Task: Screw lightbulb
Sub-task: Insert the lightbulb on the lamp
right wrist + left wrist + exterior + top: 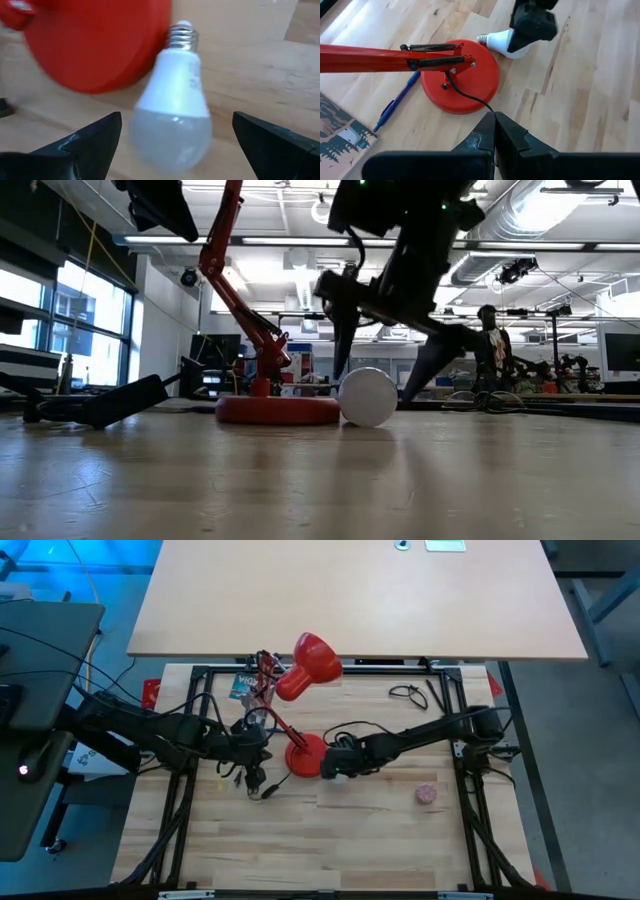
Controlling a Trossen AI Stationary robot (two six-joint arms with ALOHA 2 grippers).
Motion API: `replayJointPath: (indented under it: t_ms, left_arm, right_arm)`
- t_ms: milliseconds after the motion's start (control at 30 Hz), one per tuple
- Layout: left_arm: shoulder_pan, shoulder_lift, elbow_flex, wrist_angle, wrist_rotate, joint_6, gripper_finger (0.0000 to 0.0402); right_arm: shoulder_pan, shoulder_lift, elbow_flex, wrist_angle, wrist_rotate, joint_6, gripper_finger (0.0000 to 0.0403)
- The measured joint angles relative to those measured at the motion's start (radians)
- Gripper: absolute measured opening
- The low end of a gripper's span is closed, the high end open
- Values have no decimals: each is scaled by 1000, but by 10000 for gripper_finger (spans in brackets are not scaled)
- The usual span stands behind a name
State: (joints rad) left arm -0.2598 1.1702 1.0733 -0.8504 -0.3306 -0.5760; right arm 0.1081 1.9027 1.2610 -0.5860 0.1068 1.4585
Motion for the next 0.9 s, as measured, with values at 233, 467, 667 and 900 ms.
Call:
replayJointPath:
  t_ms: [233, 467, 667, 900]
  left_arm:
    - [0, 0, 0, 0, 2, -7, 0]
    - [0, 0, 0, 1, -15, -15, 0]
    - [0, 0, 0, 1, -16, -34, 0]
    - [0, -5, 0, 3, 46, -77, 0]
  right_arm:
    - [3, 37, 0, 32, 1, -12, 374]
    - [-24, 38, 0, 26, 10, -53, 363]
    - [-28, 38, 0, 26, -64, -109, 277]
    - [-17, 22, 0, 9, -148, -212, 241]
